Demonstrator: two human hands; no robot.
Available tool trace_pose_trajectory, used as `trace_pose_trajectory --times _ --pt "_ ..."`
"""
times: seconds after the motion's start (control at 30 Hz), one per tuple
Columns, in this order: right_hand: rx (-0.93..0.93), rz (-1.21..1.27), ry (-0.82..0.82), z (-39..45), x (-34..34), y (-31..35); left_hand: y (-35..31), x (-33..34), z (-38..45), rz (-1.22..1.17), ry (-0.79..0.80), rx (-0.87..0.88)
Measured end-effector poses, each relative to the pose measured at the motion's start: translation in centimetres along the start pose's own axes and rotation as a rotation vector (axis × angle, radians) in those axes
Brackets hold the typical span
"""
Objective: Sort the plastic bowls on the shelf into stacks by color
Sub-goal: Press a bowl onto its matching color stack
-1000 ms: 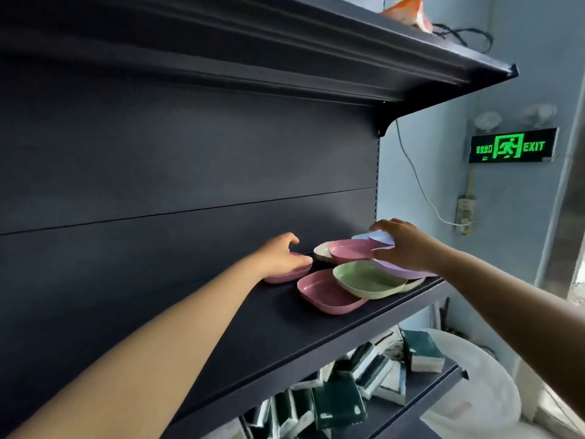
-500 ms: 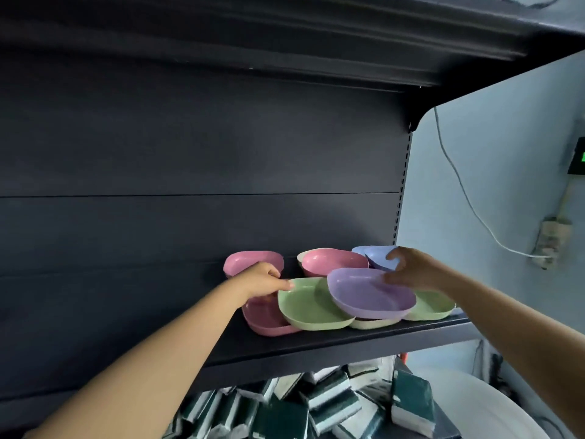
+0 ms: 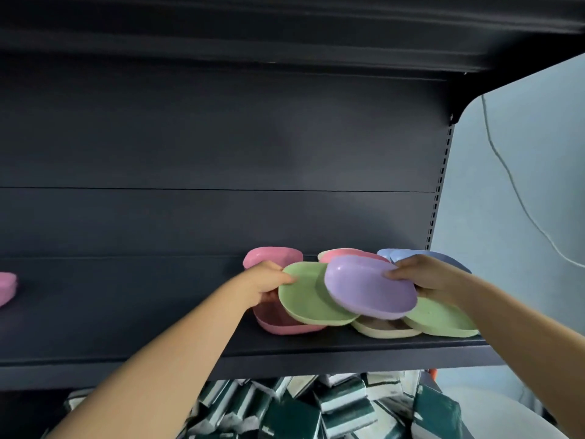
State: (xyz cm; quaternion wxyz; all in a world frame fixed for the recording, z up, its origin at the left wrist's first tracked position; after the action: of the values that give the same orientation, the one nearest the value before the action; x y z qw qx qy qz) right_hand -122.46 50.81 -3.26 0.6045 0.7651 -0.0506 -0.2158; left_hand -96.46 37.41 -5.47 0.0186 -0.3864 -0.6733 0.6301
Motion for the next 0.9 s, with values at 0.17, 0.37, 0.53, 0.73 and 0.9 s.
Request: trace_pose_trajectory --times 0.17,0.37,0.53,0.73,0.9 --pt "-0.070 0.217 -0.015 -0.4 4.6 3.3 1.7 -3.7 -1.4 -0.240 -0.151 -0.027" --pt "-0.090 0.349 0.039 -0.6 13.1 6.7 5.7 -11.5 -5.4 -0.350 -0.426 -0.045" --pt "-0.116 0.330 0.099 -1.3 22.3 9.9 9.9 -19.1 -10.5 -0.490 -0.528 -0.020" --pt "-0.144 0.364 0.206 -3.1 35.4 13.9 16.0 -29.8 -17.4 -0.546 -0.701 -0.044" --pt "-0.202 0.389 0.267 -5.8 47.2 17.2 21.4 -38.9 -24.0 -0.524 -0.737 -0.068"
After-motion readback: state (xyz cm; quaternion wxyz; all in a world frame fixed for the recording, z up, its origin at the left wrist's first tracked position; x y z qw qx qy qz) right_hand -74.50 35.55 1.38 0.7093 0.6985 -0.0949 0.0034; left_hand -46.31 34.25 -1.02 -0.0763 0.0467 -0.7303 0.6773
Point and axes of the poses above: each hand's wrist, its own z-axis towards the middle knuckle, its own x-axis out of the palm, y = z × x, the point moved 1 cm from there along z, towards the middle knuckle, and after that the axes turned 9 degrees about z, right-handed, at the moved point
